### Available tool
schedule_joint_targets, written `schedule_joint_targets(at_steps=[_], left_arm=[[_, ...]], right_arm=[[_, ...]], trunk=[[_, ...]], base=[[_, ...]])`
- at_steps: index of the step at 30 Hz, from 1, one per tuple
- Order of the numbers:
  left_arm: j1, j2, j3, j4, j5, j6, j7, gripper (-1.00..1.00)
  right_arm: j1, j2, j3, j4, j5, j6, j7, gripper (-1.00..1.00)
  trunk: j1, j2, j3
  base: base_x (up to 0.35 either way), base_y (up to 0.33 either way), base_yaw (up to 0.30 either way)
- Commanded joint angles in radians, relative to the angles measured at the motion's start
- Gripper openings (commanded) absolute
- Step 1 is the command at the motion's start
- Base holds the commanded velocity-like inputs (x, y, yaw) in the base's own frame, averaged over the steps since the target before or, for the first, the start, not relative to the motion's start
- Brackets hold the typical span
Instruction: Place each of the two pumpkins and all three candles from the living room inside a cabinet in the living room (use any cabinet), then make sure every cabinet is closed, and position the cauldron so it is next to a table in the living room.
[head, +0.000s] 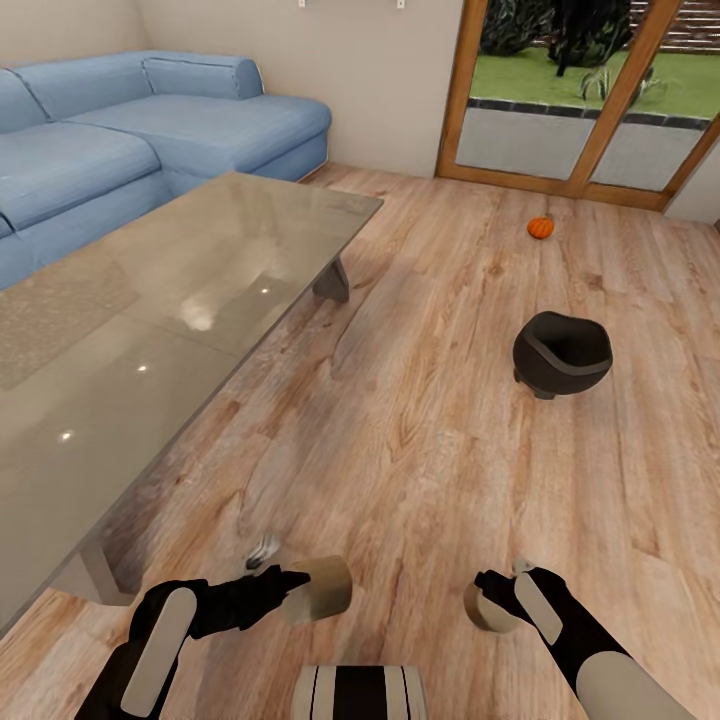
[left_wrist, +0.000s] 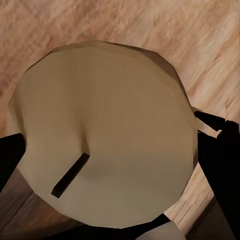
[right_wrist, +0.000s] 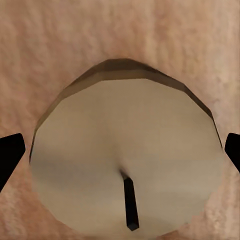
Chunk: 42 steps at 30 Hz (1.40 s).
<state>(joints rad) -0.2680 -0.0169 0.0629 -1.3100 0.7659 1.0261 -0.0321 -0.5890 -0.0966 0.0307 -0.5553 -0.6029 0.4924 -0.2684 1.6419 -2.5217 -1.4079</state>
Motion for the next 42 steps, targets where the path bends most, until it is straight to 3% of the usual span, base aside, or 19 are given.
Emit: schedule_joint_targets(at_steps=[1, 5, 6, 27, 30, 42], left_arm=[[0.0, 0.0, 0.0, 0.0, 0.001, 0.0, 0.0, -1.0], [0.0, 0.0, 0.0, 0.0, 0.001, 0.0, 0.0, -1.0], [0.0, 0.0, 0.0, 0.0, 0.001, 0.0, 0.0, -1.0], [0.0, 0.0, 0.001, 0.0, 0.001, 0.0, 0.0, -1.0], [0.0, 0.0, 0.0, 0.0, 0.001, 0.001, 0.0, -1.0], [0.0, 0.0, 0.0, 0.0, 0.001, 0.0, 0.0, -1.0]], right_arm=[[0.0, 0.0, 0.0, 0.0, 0.0, 0.0, 0.0, 1.0], [0.0, 0.0, 0.0, 0.0, 0.0, 0.0, 0.0, 1.0], [0.0, 0.0, 0.0, 0.0, 0.0, 0.0, 0.0, -1.0], [0.0, 0.0, 0.0, 0.0, 0.0, 0.0, 0.0, -1.0], [0.0, 0.0, 0.0, 0.0, 0.0, 0.0, 0.0, -1.0], [0.0, 0.0, 0.0, 0.0, 0.0, 0.0, 0.0, -1.0]], trunk=[[0.0, 0.0, -0.004], [0.001, 0.0, -0.008], [0.001, 0.0, -0.008], [0.001, 0.0, -0.008], [0.0, 0.0, 0.004], [-0.001, 0.0, 0.008]], base=[[0.0, 0.0, 0.0], [0.0, 0.0, 0.0], [0.0, 0.0, 0.0], [0.0, 0.0, 0.0], [0.0, 0.0, 0.0], [0.0, 0.0, 0.0]])
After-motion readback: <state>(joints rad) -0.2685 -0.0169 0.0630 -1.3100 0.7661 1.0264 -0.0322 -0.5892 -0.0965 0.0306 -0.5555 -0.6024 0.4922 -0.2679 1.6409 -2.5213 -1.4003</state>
